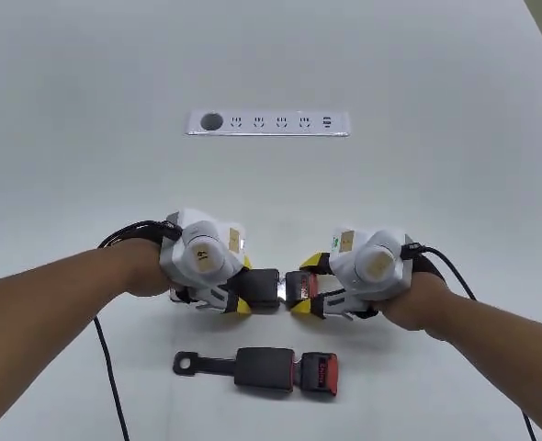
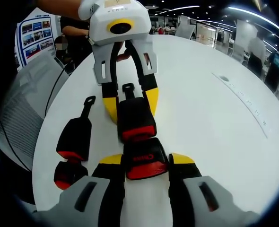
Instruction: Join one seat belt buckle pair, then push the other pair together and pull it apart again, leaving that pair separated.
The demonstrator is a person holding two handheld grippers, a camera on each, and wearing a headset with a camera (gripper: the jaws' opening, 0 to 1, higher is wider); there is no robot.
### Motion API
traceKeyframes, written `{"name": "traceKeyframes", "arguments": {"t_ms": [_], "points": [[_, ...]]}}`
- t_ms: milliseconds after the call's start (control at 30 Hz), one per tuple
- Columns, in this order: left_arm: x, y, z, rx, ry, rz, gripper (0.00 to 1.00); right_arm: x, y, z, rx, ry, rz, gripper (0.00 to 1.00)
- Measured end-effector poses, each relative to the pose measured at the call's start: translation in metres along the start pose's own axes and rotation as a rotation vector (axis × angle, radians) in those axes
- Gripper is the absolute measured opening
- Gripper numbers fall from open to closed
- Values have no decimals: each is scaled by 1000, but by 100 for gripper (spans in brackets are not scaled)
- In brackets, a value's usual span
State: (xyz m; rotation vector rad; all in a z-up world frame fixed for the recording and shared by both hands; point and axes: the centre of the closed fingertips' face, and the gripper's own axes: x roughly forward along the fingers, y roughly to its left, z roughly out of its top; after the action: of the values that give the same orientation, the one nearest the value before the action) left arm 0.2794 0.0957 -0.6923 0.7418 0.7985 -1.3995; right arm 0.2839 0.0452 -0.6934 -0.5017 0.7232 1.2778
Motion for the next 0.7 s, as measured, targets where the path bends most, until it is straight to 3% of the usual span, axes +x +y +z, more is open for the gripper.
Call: {"name": "traceKeyframes", "arguments": {"t_ms": [700], "points": [[-1, -1, 0, 2, 2, -1, 34, -1, 0, 0, -8, -1, -2, 34]]}}
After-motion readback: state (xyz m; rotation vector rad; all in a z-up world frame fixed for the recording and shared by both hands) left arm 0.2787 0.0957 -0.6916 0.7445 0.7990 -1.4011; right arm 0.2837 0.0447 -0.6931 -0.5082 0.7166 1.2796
